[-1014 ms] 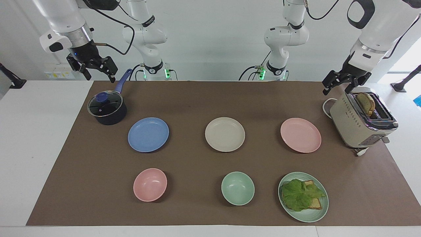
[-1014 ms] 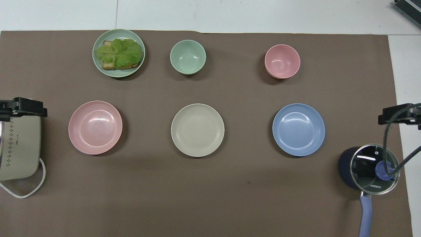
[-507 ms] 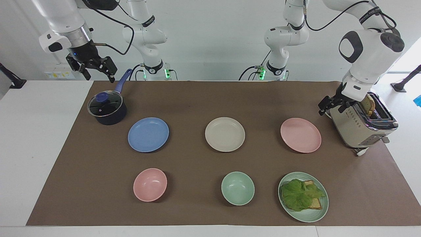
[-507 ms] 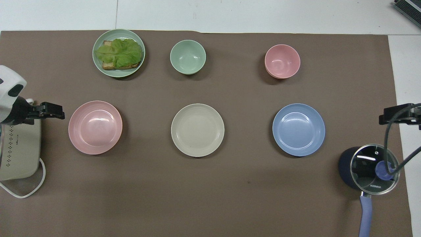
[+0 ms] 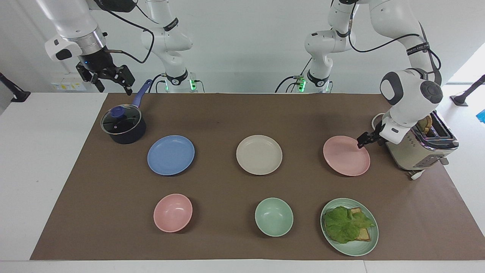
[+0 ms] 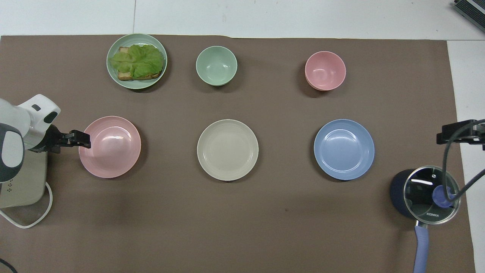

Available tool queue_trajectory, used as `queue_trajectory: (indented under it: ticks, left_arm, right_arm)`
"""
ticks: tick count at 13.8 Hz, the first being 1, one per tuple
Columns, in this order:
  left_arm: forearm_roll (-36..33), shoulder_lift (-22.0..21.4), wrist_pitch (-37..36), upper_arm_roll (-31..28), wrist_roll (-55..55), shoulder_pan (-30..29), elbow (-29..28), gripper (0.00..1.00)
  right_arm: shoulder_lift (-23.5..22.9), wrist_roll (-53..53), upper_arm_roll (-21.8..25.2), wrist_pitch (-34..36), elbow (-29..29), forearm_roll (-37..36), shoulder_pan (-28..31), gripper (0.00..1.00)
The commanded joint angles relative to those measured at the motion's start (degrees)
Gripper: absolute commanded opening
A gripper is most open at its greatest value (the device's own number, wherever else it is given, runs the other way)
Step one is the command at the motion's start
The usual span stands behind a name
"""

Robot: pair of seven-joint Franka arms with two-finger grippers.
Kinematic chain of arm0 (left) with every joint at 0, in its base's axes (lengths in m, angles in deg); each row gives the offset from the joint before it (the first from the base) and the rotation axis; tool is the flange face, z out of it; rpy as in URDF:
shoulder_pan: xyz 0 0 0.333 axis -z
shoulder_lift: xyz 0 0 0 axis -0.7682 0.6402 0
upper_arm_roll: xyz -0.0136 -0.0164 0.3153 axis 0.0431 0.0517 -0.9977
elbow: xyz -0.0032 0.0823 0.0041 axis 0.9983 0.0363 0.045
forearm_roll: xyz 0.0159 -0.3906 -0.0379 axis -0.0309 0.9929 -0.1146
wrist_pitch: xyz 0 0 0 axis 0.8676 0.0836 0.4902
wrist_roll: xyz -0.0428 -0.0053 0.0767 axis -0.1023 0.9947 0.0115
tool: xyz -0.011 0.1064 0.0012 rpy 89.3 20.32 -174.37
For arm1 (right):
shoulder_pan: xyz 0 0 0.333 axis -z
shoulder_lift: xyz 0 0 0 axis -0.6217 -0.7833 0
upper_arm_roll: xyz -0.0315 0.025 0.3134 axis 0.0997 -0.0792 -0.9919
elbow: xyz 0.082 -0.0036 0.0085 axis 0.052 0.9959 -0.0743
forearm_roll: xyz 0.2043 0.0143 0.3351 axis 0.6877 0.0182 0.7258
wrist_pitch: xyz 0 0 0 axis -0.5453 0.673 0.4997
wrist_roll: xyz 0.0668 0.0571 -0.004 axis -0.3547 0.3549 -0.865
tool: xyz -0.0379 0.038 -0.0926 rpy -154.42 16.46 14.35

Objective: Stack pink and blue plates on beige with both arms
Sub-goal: 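Grip the pink plate rim with the left gripper and drag it onto the beige plate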

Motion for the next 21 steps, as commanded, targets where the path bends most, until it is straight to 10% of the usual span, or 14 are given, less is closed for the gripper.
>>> queue_trajectory:
  ticks: [1, 6, 9, 10, 21]
  left_arm:
    - [-0.9, 1.3, 4.19, 0.5, 1.39, -0.86, -2.74, 1.0]
    - [-0.9, 2.45, 8.6, 0.42, 0.6, -0.42, -6.26, 1.0]
    - [-0.9, 2.63, 8.34, 0.42, 1.21, -0.51, -5.83, 0.09]
    - [-0.9, 2.71, 8.34, 0.42, 1.3, -0.69, -5.65, 0.0]
    - [3.92, 2.37, -14.31, 1.56, 1.48, 0.01, 8.31, 0.0]
  right_arm:
    - [0.8, -1.6, -0.16, 0.47, 0.82, 0.35, 0.66, 1.0]
    - [0.8, -1.6, -0.16, 0.56, 0.82, 0.35, 0.75, 1.0]
    - [0.8, -1.6, -0.16, 0.56, 0.82, 0.35, 0.66, 1.0]
    - [0.8, -1.6, -0.16, 0.47, 0.82, 0.35, 0.66, 1.0]
    - [0.71, -1.6, -0.16, 0.56, 0.56, 0.35, 0.75, 1.0]
